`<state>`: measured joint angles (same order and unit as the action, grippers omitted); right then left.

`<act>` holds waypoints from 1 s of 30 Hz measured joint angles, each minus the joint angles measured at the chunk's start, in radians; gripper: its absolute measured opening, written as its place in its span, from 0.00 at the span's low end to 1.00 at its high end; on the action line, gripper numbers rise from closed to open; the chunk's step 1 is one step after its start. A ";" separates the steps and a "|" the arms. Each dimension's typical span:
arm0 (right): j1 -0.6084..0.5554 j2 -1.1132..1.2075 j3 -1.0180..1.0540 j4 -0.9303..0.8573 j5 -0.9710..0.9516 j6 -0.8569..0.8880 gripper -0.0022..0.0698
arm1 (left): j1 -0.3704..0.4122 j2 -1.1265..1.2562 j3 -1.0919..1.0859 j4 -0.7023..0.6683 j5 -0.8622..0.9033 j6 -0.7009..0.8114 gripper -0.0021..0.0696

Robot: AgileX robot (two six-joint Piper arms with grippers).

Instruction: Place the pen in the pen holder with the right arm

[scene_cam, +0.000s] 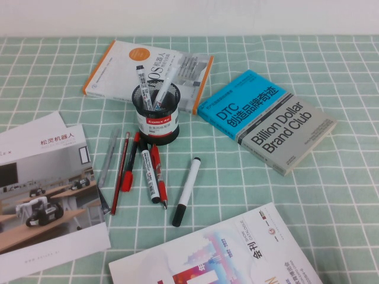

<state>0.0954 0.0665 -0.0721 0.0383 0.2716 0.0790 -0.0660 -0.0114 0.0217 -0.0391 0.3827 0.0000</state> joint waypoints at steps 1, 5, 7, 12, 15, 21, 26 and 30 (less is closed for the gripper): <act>0.009 -0.022 0.017 -0.025 -0.011 0.000 0.00 | 0.000 0.000 0.000 0.000 0.000 0.000 0.02; 0.034 -0.068 0.055 -0.077 -0.032 0.000 0.00 | 0.000 0.000 0.000 0.000 0.000 0.000 0.02; 0.037 -0.075 0.059 -0.087 -0.032 0.000 0.00 | 0.000 0.000 0.000 0.000 0.000 0.000 0.02; 0.037 -0.075 0.065 -0.091 -0.028 0.000 0.00 | -0.002 0.000 0.000 0.000 0.000 0.000 0.02; 0.037 -0.075 0.075 -0.091 -0.041 0.000 0.00 | -0.002 0.000 0.000 0.000 0.000 0.000 0.02; 0.037 -0.075 0.097 -0.086 -0.065 0.000 0.00 | -0.002 0.000 0.000 0.000 0.000 0.000 0.02; 0.037 -0.075 0.097 0.007 -0.070 -0.079 0.00 | -0.002 0.000 0.000 0.000 0.000 0.000 0.02; 0.037 -0.075 0.097 0.065 -0.060 -0.154 0.00 | -0.002 0.000 0.000 0.000 0.000 0.000 0.02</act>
<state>0.1322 -0.0083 0.0248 0.1033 0.2114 -0.0753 -0.0678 -0.0114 0.0217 -0.0391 0.3827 0.0000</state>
